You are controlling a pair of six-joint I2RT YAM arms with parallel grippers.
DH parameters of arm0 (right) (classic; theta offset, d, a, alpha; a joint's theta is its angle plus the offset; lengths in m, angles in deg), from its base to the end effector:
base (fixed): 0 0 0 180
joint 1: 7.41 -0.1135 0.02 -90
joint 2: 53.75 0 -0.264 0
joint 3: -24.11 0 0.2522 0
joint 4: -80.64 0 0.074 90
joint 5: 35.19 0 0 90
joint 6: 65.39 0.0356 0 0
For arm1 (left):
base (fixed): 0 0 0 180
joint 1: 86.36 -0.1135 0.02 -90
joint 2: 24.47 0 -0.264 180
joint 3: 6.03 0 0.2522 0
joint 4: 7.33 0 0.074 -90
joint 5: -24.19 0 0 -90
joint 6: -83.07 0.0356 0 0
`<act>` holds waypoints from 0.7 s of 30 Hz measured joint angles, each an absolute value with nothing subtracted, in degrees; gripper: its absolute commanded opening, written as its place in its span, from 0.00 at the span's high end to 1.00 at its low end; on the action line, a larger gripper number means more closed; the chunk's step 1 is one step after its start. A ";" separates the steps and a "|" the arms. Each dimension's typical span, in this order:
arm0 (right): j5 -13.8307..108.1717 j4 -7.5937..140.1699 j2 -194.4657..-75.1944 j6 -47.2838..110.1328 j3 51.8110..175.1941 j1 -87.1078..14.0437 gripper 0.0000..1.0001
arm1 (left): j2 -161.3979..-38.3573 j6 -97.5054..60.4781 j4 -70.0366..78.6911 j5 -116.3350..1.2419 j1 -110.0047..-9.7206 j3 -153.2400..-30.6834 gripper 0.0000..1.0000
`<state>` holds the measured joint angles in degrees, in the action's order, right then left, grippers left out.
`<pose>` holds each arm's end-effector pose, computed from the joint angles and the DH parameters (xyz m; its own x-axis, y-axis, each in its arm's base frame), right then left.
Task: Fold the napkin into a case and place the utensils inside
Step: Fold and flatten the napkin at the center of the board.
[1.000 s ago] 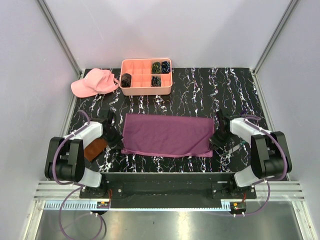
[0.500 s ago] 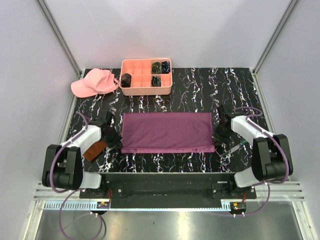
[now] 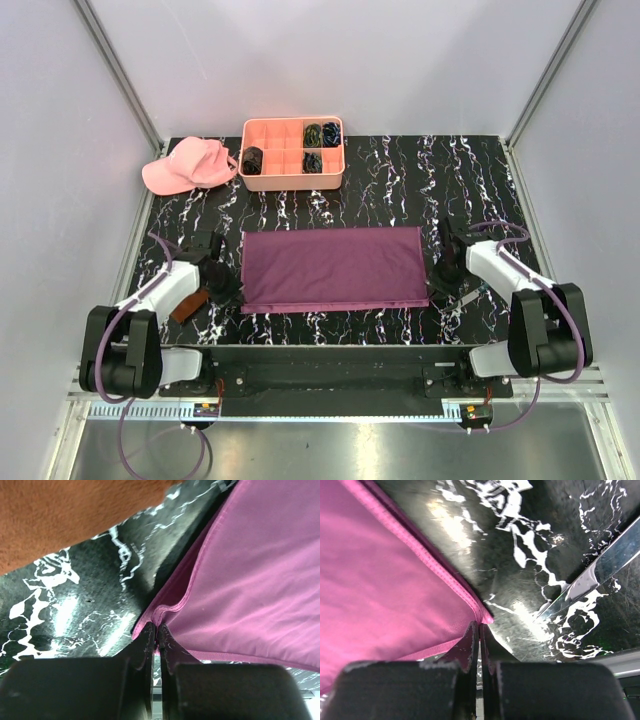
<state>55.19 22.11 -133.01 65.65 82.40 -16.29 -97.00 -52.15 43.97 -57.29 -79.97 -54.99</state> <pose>0.2236 0.0347 0.1749 -0.8333 0.5343 -0.1417 0.5223 0.8450 0.1147 0.1986 -0.0275 0.1591 -0.7812 -0.6189 -0.0823 -0.5764 0.7655 -0.2860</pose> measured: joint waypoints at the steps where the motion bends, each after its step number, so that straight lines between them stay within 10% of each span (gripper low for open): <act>1: 55.17 22.24 -133.54 65.67 82.01 -16.29 0.98 | -97.00 -52.25 44.01 -57.25 -79.97 -54.60 0.87; 7: 55.35 22.85 -135.72 65.38 80.96 -16.29 0.70 | -94.51 -52.43 44.54 -56.90 -79.97 -53.18 0.45; 11: 55.22 22.55 -133.23 64.55 81.07 -16.29 0.38 | -83.93 -52.23 45.28 -56.79 -79.97 -53.27 0.40; 14: 54.65 22.02 -128.62 63.57 81.64 -16.29 0.23 | -76.46 -52.23 45.28 -56.38 -79.97 -54.29 0.47; 21: 51.57 25.15 -120.86 60.97 82.34 -16.29 0.31 | -83.74 -52.41 37.04 -48.51 -79.97 -54.71 0.77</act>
<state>51.57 25.15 -120.86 60.97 82.34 -16.29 -83.74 -52.41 37.04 -48.51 -79.97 -54.71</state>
